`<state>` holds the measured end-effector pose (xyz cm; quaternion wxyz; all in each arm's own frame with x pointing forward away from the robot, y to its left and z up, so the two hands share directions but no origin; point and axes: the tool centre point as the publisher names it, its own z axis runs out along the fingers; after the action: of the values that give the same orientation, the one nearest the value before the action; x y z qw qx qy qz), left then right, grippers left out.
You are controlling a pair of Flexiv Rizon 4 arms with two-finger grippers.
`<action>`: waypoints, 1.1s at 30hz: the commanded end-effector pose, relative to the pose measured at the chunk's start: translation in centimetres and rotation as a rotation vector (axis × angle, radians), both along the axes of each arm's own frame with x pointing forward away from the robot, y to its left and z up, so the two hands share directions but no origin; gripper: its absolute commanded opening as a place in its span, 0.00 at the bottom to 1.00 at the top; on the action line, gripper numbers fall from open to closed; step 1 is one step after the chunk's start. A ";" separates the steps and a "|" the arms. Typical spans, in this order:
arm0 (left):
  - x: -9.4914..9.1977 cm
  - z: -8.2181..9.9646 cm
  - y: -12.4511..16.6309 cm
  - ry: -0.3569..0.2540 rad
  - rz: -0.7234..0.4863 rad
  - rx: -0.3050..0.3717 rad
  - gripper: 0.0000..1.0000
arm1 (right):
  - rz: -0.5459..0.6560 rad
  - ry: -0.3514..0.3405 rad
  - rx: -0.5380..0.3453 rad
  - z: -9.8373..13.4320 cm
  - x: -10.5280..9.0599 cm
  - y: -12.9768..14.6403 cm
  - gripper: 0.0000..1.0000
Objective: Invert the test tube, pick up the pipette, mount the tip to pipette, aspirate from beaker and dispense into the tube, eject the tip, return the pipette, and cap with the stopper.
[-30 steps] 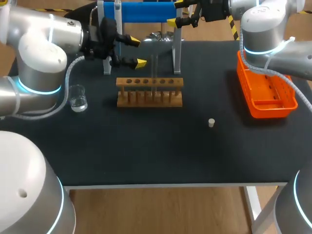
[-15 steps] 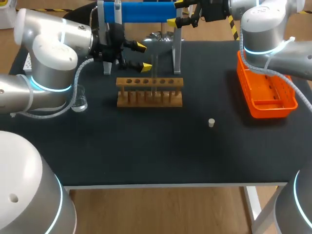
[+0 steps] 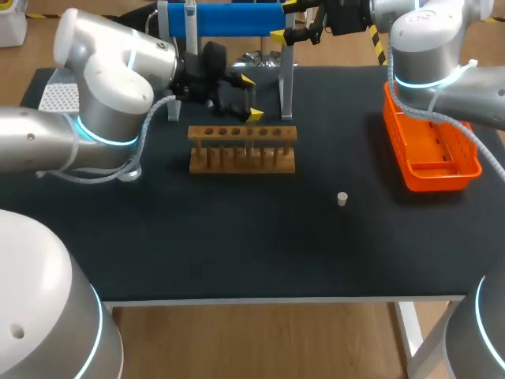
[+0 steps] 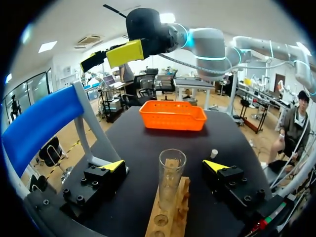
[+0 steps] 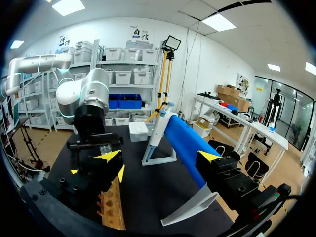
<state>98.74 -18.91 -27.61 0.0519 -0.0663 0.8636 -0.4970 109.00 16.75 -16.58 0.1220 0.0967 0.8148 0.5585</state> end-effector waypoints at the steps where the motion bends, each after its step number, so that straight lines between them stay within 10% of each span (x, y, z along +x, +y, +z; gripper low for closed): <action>1: 0.3 -0.4 -0.7 0.007 0.008 0.022 1.00 | 0.001 0.002 -0.002 0.1 0.0 -0.1 1.00; 33: 0.3 -1.6 -0.4 0.017 0.004 0.070 1.00 | 0.001 0.002 -0.002 0.1 0.0 -0.1 1.00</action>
<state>98.98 -19.49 -29.35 0.0513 -0.0723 0.8804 -0.4658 109.00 16.76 -16.58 0.1220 0.0966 0.8148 0.5585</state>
